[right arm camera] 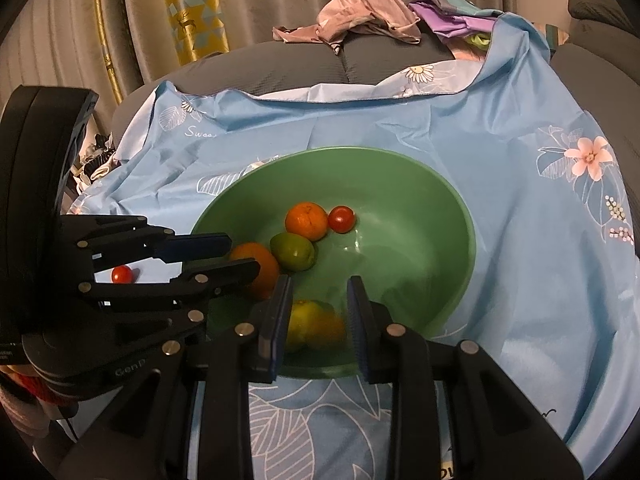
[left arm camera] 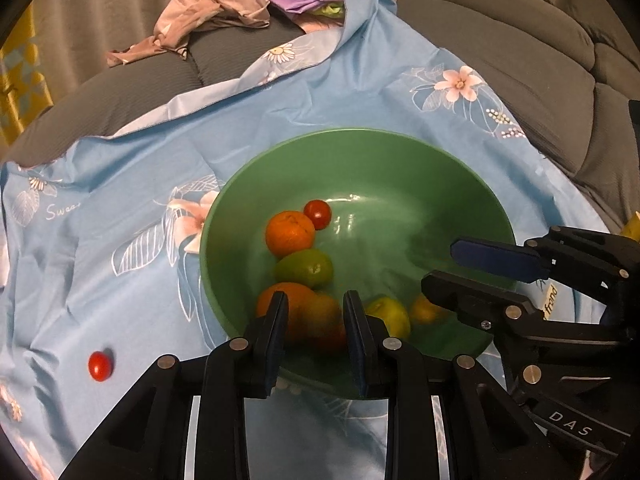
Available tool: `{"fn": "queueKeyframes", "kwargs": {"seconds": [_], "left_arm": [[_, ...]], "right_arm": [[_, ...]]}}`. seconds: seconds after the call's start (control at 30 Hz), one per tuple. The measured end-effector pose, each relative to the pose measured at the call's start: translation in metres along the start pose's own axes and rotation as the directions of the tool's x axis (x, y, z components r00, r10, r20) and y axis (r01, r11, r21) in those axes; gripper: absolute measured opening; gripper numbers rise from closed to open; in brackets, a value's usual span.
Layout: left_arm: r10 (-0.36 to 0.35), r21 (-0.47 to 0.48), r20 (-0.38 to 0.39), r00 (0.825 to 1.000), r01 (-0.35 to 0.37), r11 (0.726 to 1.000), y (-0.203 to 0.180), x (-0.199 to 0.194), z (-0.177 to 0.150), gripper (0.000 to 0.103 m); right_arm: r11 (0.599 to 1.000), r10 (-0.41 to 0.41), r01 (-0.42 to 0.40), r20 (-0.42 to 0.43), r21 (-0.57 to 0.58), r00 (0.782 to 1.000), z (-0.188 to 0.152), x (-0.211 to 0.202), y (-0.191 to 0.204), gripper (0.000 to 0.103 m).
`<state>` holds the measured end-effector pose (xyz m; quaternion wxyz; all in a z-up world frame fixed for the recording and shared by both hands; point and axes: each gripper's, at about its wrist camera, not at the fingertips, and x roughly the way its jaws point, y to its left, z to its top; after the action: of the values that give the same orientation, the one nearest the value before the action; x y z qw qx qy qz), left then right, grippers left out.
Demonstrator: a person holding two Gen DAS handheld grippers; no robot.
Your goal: Organize fruits
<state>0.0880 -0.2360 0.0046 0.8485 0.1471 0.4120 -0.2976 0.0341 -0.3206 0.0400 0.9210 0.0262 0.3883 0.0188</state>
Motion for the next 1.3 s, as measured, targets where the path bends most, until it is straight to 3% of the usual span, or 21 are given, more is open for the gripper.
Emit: {"fn": "queueKeyframes", "kwargs": {"seconds": [0.17, 0.27, 0.5, 0.57, 0.6, 1.0, 1.3], "left_arm": [[0.01, -0.001, 0.003, 1.0, -0.01, 1.0, 0.001, -0.002, -0.001, 0.028], [0.017, -0.004, 0.015, 1.0, -0.017, 1.0, 0.002, -0.007, -0.002, 0.045], [0.039, -0.026, 0.043, 0.998, -0.038, 0.999, 0.01, -0.028, -0.006, 0.049], [0.053, -0.04, 0.05, 0.997, -0.051, 0.998, 0.013, -0.036, -0.01, 0.066], [0.056, -0.043, 0.054, 0.997, -0.053, 0.998, 0.014, -0.038, -0.011, 0.068], [0.134, -0.164, 0.078, 0.988, -0.12, 0.979, 0.049, -0.085, -0.054, 0.072], [0.229, -0.32, 0.015, 0.973, -0.212, 0.924, 0.1, -0.117, -0.126, 0.072]], "right_arm": [[1.0, -0.005, 0.005, -0.005, 0.005, 1.0, -0.001, -0.002, 0.0, 0.032], [1.0, -0.01, 0.01, 0.003, 0.007, 1.0, -0.001, -0.005, 0.001, 0.036], [1.0, -0.012, 0.011, 0.028, 0.004, 1.0, 0.0, -0.02, 0.008, 0.043], [1.0, -0.012, 0.012, 0.036, 0.003, 0.999, 0.0, -0.026, 0.011, 0.047], [1.0, -0.011, 0.011, 0.041, 0.002, 0.999, 0.0, -0.029, 0.013, 0.048], [0.999, 0.03, -0.027, 0.073, -0.033, 0.997, 0.001, -0.058, 0.044, 0.064], [0.99, 0.12, -0.117, 0.03, -0.081, 0.992, -0.008, -0.059, 0.073, 0.065]]}}
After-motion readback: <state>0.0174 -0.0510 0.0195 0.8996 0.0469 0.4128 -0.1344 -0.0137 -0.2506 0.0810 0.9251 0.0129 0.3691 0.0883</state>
